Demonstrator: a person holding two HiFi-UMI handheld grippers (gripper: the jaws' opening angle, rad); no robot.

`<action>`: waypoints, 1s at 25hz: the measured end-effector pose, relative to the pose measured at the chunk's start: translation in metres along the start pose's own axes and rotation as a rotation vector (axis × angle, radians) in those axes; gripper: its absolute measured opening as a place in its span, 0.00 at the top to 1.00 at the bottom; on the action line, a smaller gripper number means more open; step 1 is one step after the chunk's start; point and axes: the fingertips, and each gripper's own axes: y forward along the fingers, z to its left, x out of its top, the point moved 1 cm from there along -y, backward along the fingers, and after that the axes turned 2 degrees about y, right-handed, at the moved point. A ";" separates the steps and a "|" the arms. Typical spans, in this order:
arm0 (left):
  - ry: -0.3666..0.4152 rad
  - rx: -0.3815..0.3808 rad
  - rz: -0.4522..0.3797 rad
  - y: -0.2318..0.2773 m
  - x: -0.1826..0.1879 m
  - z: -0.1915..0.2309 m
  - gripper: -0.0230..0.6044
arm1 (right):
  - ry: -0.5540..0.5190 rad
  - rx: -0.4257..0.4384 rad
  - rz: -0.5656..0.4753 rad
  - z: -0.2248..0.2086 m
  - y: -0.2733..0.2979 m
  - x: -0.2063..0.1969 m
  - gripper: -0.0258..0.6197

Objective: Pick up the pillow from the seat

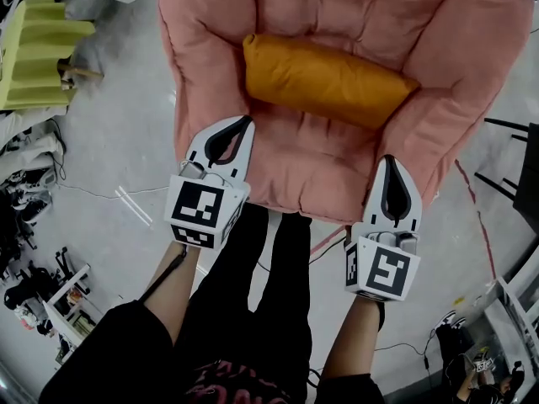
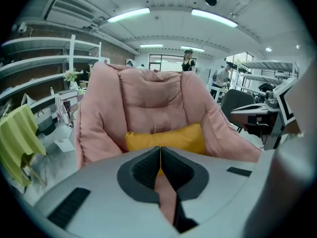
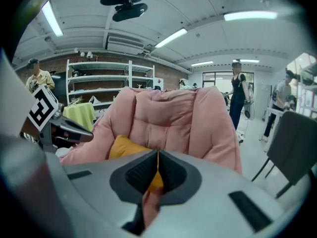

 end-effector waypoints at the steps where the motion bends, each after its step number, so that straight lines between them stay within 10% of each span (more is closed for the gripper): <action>1: 0.010 -0.001 0.005 0.003 -0.003 0.000 0.95 | 0.001 0.000 0.005 0.001 0.002 -0.003 0.93; 25: -0.010 0.025 0.040 0.052 -0.062 0.006 0.94 | -0.051 0.029 0.082 0.002 0.052 -0.075 0.92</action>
